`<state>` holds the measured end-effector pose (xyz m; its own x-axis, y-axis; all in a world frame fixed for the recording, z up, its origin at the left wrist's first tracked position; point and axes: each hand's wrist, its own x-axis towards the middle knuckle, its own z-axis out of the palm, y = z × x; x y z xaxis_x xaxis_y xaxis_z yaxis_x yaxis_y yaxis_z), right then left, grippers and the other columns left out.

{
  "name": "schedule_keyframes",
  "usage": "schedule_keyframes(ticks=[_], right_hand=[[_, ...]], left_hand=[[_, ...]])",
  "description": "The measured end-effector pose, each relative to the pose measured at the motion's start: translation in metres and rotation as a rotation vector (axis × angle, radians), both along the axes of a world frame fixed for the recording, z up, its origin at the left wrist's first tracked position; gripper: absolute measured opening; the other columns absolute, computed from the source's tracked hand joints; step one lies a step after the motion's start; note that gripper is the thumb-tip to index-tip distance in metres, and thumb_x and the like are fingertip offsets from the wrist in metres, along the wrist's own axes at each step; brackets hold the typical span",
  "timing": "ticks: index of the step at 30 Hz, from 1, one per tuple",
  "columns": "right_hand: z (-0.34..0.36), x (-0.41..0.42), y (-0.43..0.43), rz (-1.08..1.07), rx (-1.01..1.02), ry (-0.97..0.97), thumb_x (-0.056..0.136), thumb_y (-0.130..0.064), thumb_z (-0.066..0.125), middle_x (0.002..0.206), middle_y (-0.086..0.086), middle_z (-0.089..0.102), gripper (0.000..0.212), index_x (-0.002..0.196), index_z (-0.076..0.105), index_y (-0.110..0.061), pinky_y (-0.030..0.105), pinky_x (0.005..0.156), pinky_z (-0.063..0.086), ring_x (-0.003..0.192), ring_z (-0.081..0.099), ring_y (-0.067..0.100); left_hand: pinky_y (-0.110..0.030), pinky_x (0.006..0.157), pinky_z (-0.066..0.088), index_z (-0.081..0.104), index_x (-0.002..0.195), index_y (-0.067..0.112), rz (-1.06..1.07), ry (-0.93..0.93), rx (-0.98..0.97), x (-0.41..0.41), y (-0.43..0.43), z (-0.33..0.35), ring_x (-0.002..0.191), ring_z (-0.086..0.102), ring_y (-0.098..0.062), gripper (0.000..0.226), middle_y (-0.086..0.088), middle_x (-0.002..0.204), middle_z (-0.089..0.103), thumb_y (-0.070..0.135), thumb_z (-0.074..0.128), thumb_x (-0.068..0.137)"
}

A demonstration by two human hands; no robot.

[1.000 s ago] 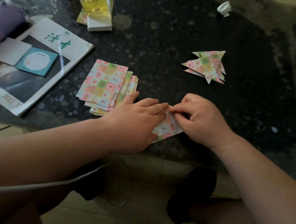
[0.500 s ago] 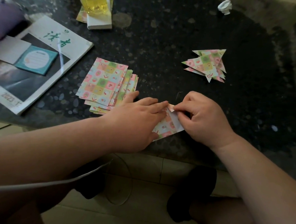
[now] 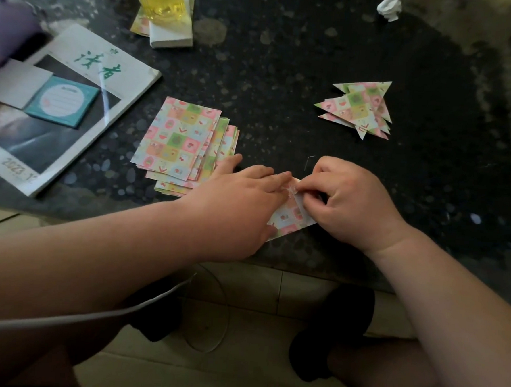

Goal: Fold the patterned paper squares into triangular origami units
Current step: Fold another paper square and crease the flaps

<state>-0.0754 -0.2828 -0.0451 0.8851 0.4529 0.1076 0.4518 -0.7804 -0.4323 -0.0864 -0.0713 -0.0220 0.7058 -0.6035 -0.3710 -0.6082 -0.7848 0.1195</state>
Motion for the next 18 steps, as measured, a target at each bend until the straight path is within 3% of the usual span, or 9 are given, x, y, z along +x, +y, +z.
schedule_keyframes(ticks=[18], right_hand=[[0.0041,0.0032,0.001,-0.007,0.049,0.091,0.091,-0.019,0.067,0.087,-0.005,0.065,0.019,0.102,0.082,-0.022,0.043,0.062,0.056,0.078,0.061,0.014]], left_hand=[[-0.06,0.124,0.005,0.01,0.162,0.029,0.033,-0.033,-0.032,-0.0075,-0.0038,0.002,0.156,0.01,-0.015,0.072,0.008,0.17,0.009,0.062,0.031,0.101]])
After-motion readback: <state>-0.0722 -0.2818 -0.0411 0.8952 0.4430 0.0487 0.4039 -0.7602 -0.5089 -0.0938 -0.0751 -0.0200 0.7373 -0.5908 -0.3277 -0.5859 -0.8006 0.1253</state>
